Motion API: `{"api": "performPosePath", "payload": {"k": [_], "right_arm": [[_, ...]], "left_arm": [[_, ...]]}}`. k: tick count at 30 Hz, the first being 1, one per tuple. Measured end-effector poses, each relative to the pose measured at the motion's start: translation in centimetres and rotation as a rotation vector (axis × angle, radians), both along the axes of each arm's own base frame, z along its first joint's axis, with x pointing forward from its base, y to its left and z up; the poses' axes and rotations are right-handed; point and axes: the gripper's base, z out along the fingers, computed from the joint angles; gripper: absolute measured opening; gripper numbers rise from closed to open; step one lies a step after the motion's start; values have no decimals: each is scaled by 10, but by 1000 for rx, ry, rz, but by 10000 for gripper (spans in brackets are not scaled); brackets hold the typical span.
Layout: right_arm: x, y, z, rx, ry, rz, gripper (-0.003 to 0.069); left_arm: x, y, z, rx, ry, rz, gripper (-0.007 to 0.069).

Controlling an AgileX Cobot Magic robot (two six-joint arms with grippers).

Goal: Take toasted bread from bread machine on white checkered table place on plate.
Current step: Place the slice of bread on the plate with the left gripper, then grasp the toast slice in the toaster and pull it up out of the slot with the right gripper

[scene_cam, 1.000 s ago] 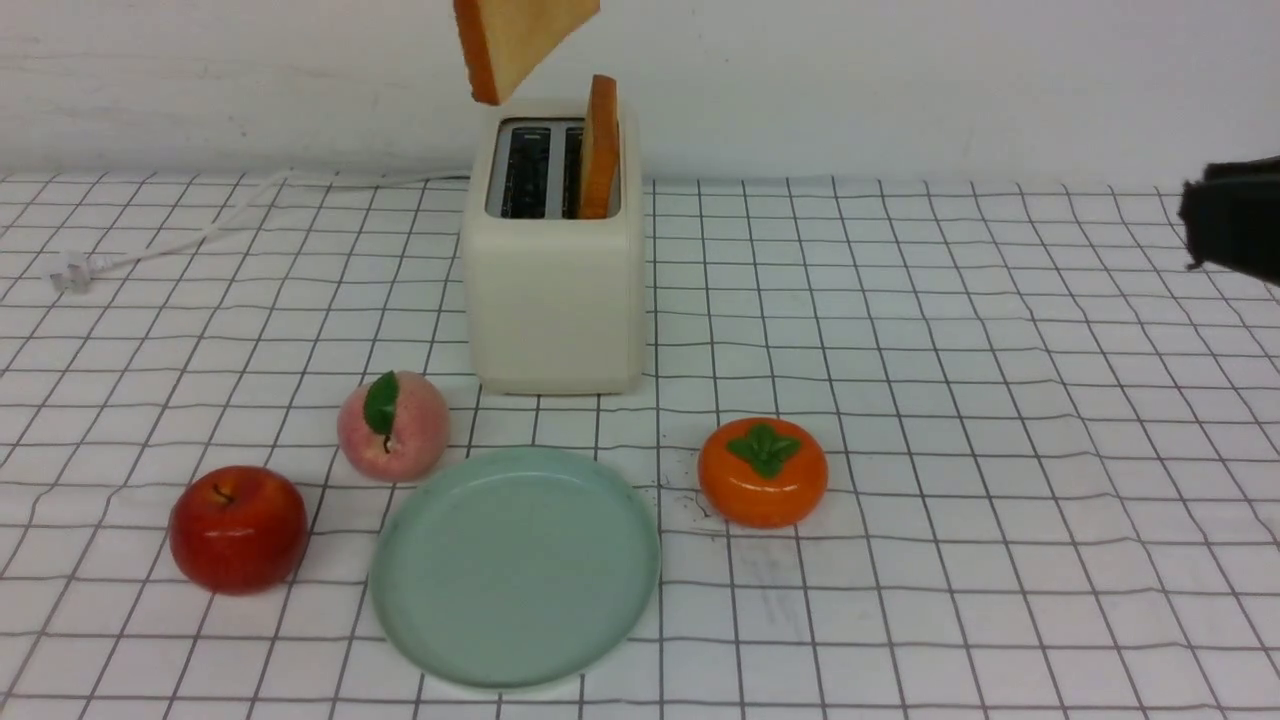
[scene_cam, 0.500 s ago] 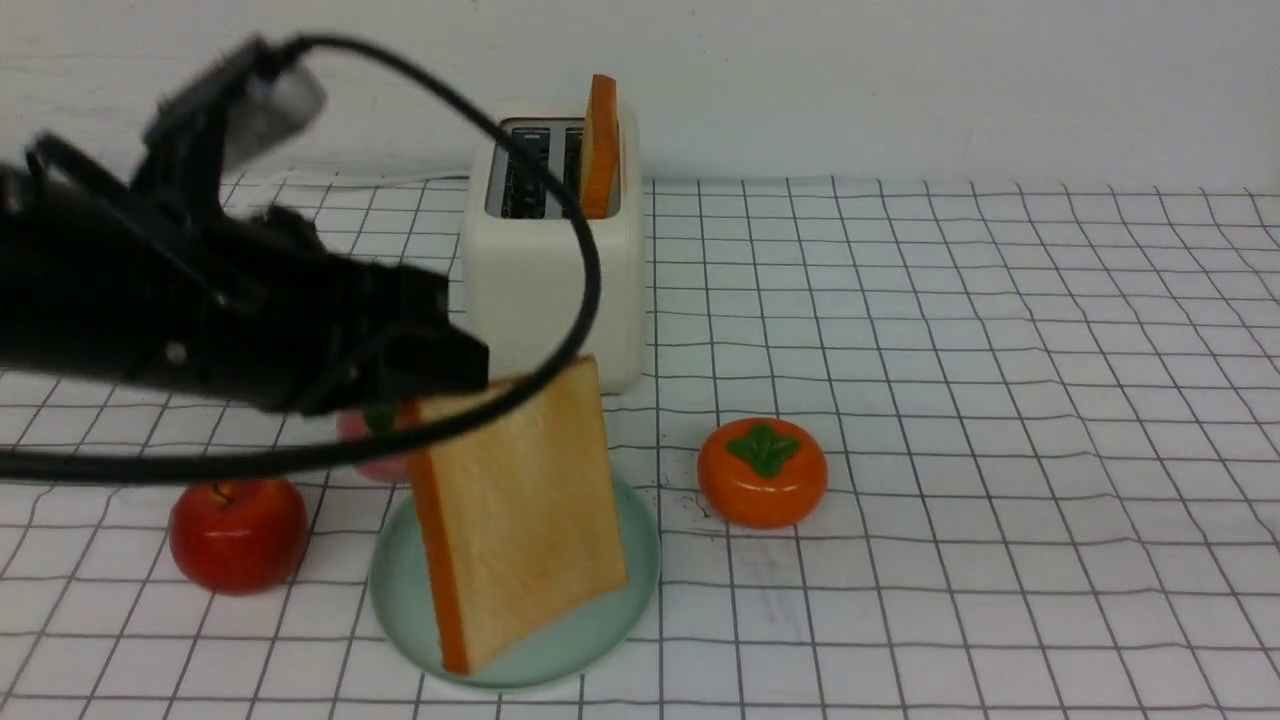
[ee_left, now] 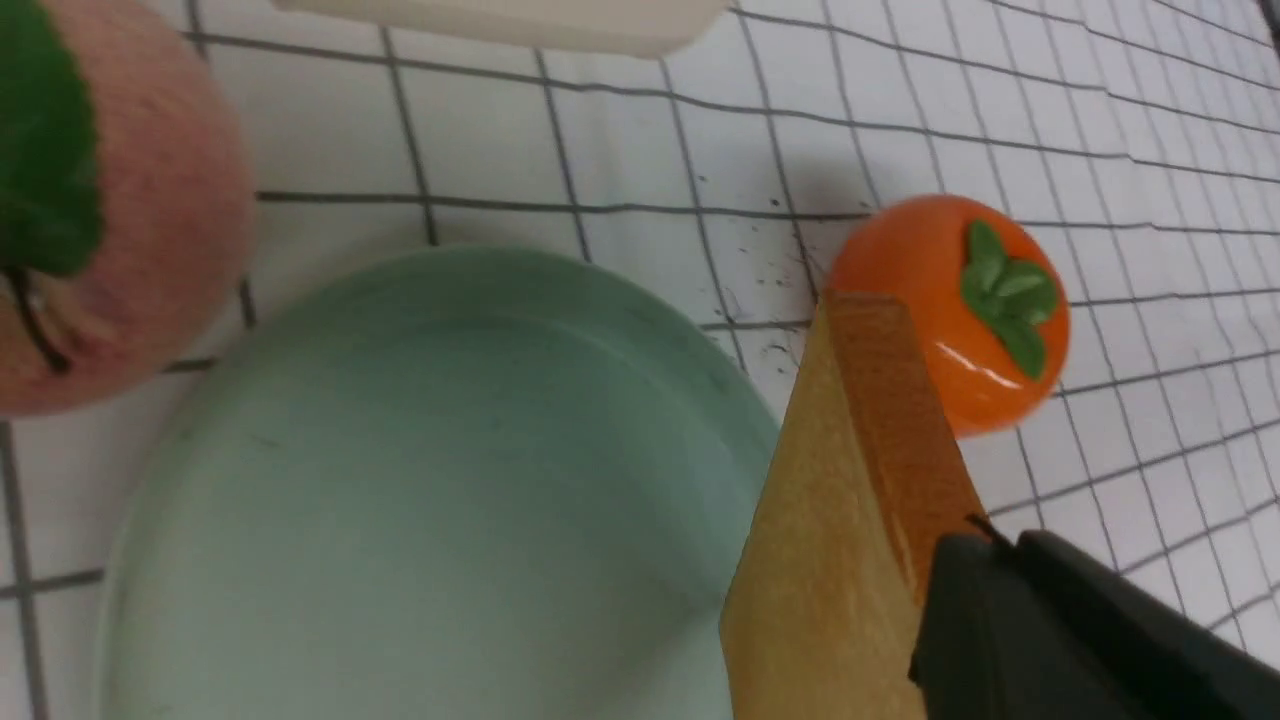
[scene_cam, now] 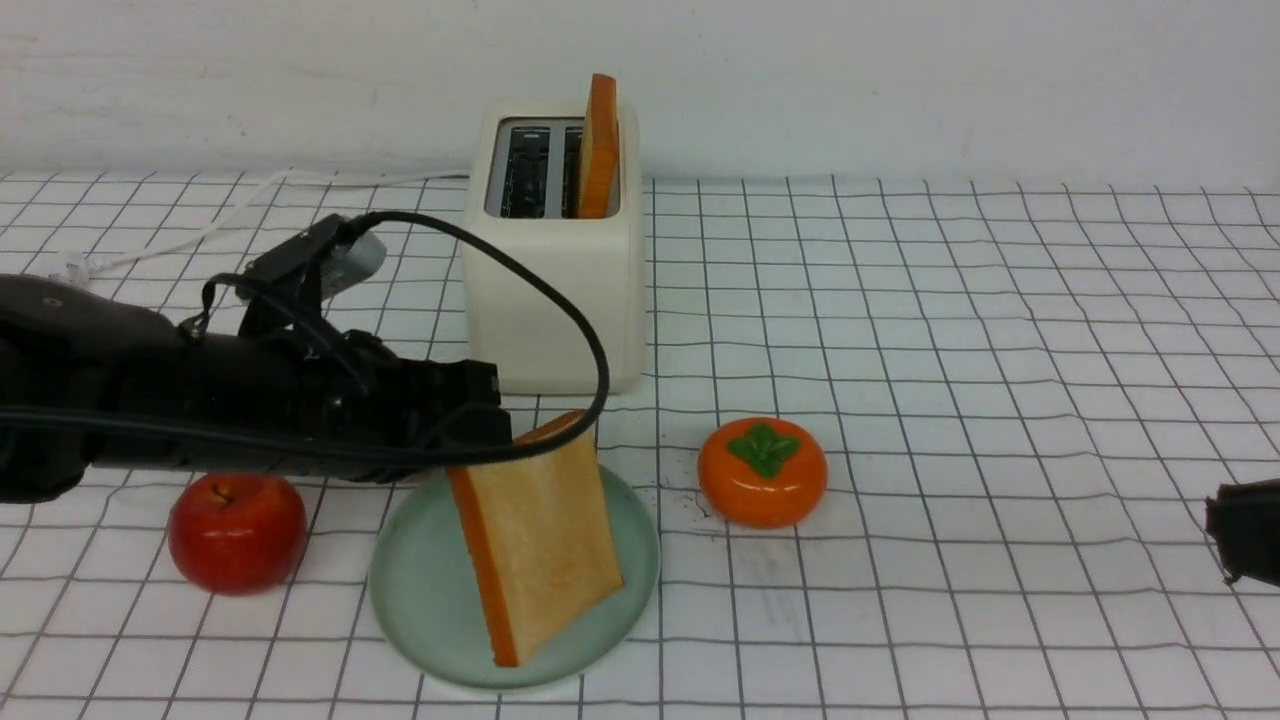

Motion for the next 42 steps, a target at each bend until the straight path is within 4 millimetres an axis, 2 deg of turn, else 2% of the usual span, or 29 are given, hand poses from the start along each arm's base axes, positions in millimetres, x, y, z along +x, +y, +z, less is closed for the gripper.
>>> {"api": "performPosePath", "payload": {"k": [7, 18, 23, 25, 26, 27, 28, 32, 36, 39, 42], "right_arm": [[0, 0, 0, 6, -2, 0, -8], [2, 1, 3, 28, -29, -12, -2], [2, 2, 3, 40, -22, -7, -2], [2, 2, 3, 43, -20, -6, -2], [2, 2, 3, 44, -20, -6, -2], [2, 2, 3, 44, -20, -6, -2], [1, 2, 3, 46, -19, -5, -2], [1, 2, 3, 45, -17, -5, -2], [1, 2, 2, 51, 0, -11, -2], [4, 3, 1, 60, 27, -33, -2], [16, 7, -3, 38, 78, -63, -2]], "left_arm": [[1, 0, 0, 2, -5, 8, -12], [11, 0, -24, 33, 41, 19, -8], [12, 0, -24, 38, 39, 14, 104], [11, 0, -24, 40, 39, 11, 239], [11, 0, -25, 41, 39, 10, 281], [11, 0, -25, 42, 39, 8, 291], [10, 1, -23, 51, 30, 1, 371], [3, 4, -5, 96, -49, -24, 524], [-11, 11, 28, 172, -199, -42, 586], [-27, 16, 56, 201, -312, -50, 549], [-56, 21, 93, 186, -439, -50, 400]]}}
